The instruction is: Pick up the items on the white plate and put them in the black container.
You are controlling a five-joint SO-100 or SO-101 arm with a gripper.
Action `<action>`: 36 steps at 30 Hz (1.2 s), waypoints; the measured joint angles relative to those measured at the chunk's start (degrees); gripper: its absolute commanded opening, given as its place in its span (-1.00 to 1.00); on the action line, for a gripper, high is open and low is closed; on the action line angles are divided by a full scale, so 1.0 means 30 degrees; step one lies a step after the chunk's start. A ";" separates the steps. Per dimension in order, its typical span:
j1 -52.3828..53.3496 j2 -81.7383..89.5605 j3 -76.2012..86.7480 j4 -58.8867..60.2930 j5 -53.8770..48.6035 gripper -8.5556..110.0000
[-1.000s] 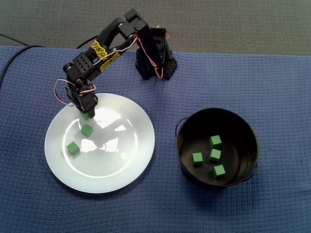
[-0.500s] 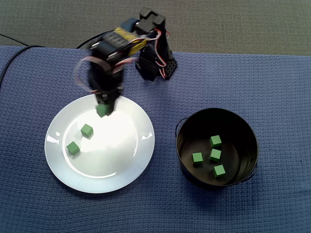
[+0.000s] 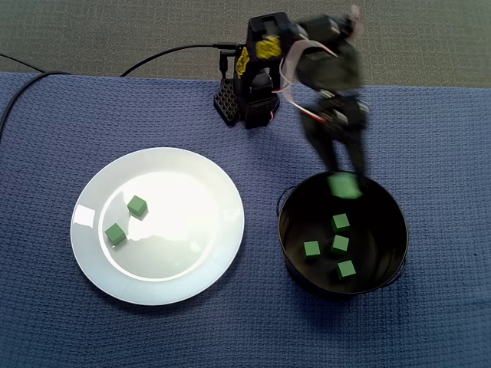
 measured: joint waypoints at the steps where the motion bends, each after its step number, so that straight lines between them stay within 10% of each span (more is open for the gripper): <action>1: -0.0498 -0.0176 0.1465 -0.1318 0.0088 -0.86; 16: -0.3164 -0.2754 1.8311 -1.6699 -0.7031 -0.86; 21: -0.2959 -0.2871 1.8340 -1.6904 -0.6709 -0.25; 36: 0.3076 0.2314 0.7676 0.0850 -1.4941 -0.18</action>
